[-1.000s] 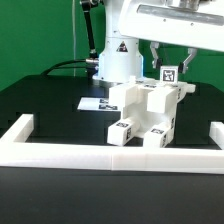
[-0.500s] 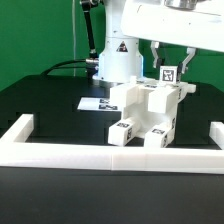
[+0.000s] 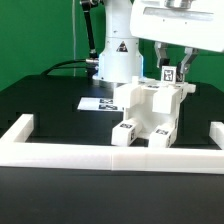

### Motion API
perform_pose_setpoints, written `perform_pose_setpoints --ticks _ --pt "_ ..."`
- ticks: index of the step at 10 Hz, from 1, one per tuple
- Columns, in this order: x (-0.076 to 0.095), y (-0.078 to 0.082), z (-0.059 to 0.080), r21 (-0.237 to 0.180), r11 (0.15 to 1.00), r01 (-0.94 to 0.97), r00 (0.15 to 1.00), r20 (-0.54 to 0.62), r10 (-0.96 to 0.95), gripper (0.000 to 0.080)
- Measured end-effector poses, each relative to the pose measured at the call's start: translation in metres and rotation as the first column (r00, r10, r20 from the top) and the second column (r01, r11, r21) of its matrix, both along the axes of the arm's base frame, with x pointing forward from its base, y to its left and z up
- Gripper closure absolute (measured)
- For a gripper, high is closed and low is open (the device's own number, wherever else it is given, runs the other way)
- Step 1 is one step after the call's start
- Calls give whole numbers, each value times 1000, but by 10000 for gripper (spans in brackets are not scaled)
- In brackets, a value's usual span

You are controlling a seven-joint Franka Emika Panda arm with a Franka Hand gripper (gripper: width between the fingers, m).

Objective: Assemble chair

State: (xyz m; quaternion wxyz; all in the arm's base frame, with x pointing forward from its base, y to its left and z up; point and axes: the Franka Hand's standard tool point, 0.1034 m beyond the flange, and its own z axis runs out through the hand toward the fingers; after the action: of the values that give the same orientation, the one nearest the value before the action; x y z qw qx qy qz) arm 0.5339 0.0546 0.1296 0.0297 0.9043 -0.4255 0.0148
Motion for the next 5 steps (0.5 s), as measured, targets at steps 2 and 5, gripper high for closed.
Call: perform_pose_setpoints --ticks 2,5 --pt "0 2 0 10 995 103 995 5 -103 511" --pt "-1 6 0 30 964 264 964 9 -265 511"
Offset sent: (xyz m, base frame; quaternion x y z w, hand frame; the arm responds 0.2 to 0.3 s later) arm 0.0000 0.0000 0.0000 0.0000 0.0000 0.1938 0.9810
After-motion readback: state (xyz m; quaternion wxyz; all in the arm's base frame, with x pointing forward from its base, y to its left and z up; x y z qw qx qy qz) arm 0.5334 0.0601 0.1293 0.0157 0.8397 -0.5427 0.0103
